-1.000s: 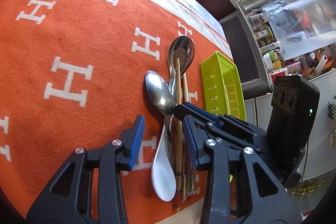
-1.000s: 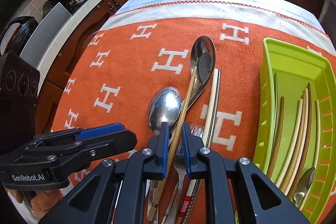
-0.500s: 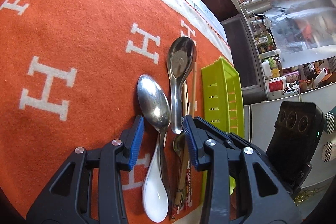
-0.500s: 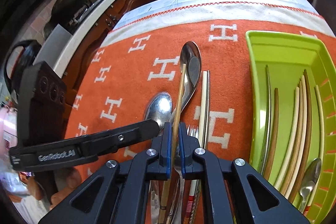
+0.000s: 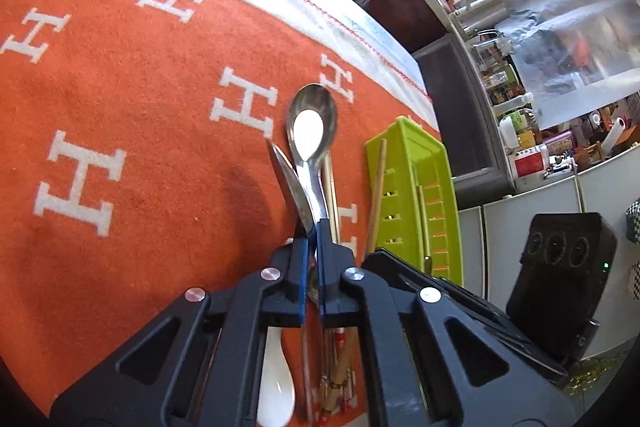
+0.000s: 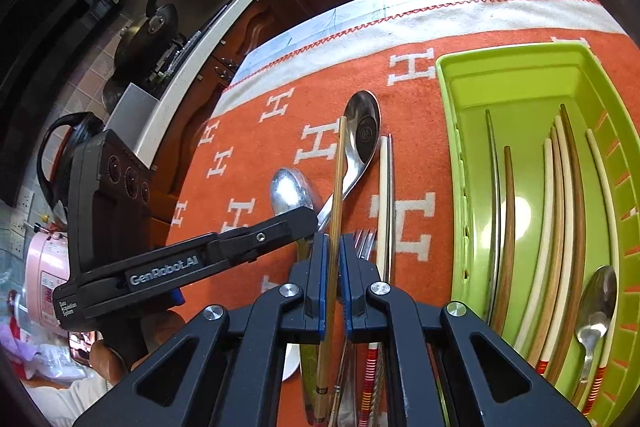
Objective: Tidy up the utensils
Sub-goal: 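Grasp the butter knife with the left tool while the right tool grasps a wooden chopstick, then carry the knife and chopstick into the green tray and open both tools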
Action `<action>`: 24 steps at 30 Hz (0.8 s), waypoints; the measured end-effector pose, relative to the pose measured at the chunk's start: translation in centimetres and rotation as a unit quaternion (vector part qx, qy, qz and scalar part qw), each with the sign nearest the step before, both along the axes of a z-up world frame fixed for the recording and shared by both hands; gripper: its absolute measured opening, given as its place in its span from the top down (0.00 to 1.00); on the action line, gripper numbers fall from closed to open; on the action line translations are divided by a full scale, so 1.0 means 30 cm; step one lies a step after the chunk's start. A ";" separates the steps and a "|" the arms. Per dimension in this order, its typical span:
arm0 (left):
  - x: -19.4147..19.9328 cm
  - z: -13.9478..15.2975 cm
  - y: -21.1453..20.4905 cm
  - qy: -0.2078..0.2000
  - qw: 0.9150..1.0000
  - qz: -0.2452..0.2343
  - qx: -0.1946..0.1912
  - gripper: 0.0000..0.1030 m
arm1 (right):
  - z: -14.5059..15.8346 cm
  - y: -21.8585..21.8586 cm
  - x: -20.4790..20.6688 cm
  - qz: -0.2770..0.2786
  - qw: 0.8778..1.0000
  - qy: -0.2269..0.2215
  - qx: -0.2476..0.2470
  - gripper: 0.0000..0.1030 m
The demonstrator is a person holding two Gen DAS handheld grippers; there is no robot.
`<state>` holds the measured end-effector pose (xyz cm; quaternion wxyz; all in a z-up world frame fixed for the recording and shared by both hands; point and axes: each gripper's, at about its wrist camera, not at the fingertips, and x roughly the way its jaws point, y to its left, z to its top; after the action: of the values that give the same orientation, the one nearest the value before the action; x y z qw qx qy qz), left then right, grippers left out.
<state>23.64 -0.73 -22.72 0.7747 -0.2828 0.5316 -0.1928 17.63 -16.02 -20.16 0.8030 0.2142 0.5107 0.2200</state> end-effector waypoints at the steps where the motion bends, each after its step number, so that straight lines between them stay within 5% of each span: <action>1: -0.009 0.025 -0.012 -0.007 1.000 -0.004 0.009 0.99 | 0.002 -0.003 -0.005 0.000 1.000 -0.002 0.004 0.95; 13: -0.173 0.262 -0.082 -0.058 0.997 -0.049 0.027 0.99 | 0.150 -0.077 -0.144 -0.004 0.997 -0.047 0.056 0.95; 24: -0.390 0.452 -0.115 -0.094 0.990 -0.097 0.031 0.99 | 0.377 -0.318 -0.364 -0.058 0.990 -0.115 0.064 0.95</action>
<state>11.96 -4.19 -9.16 0.8073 -0.1863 0.4873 -0.2759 6.71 -25.55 -8.85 0.8525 0.2674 0.3864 0.2289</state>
